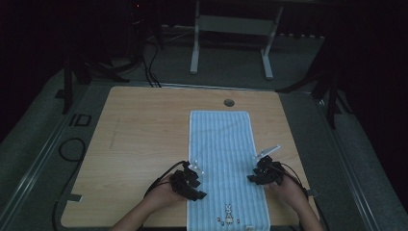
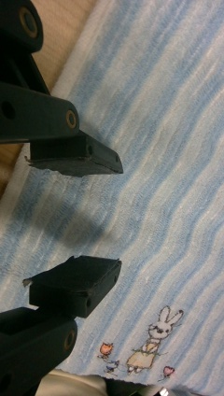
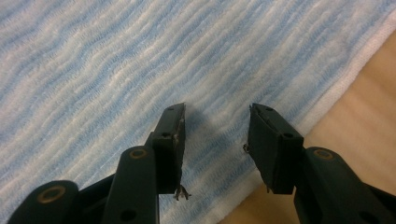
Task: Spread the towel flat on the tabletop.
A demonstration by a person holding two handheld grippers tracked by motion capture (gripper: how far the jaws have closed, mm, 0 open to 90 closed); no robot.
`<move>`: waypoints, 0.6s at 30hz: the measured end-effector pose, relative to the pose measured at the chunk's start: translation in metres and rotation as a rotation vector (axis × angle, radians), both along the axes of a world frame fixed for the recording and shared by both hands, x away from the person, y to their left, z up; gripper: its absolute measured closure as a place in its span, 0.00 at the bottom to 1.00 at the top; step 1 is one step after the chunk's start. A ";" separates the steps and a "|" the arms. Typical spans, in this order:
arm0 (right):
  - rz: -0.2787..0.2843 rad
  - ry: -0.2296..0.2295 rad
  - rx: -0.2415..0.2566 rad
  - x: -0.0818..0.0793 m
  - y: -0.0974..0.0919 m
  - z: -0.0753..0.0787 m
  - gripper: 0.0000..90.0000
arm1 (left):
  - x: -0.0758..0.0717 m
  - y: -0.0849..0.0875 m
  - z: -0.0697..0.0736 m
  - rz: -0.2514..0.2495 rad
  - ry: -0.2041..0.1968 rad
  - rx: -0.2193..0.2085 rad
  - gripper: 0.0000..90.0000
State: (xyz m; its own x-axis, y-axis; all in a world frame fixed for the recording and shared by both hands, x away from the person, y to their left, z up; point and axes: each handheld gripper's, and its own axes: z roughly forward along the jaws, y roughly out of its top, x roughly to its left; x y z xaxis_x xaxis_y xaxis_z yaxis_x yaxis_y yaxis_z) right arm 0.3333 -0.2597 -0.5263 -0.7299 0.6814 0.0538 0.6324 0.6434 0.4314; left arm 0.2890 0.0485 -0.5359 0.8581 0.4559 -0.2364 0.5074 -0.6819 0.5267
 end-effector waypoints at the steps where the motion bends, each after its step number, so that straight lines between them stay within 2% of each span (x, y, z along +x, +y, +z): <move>1: -0.005 -0.004 0.005 -0.004 -0.001 0.000 0.61 | -0.001 0.000 0.000 0.000 0.002 -0.002 0.52; 4: -0.011 -0.017 0.005 -0.016 -0.007 -0.001 0.60 | -0.004 0.000 0.000 -0.011 0.005 -0.006 0.52; 9: -0.001 -0.006 0.007 -0.022 -0.009 0.000 0.57 | -0.010 -0.004 0.001 -0.032 0.012 0.003 0.51; 11: 0.007 -0.013 0.005 -0.022 -0.009 0.002 0.57 | -0.011 -0.003 0.003 -0.034 0.019 -0.008 0.51; 15: -0.024 -0.047 0.064 -0.016 -0.016 0.017 0.65 | -0.003 0.002 0.012 0.007 -0.031 -0.014 0.51; 16: -0.032 -0.052 0.068 -0.014 -0.016 0.020 0.66 | 0.000 0.003 0.013 0.020 -0.034 -0.022 0.51; 18: -0.027 -0.053 0.056 -0.010 -0.013 0.022 0.66 | 0.008 0.004 0.012 0.046 -0.045 -0.001 0.51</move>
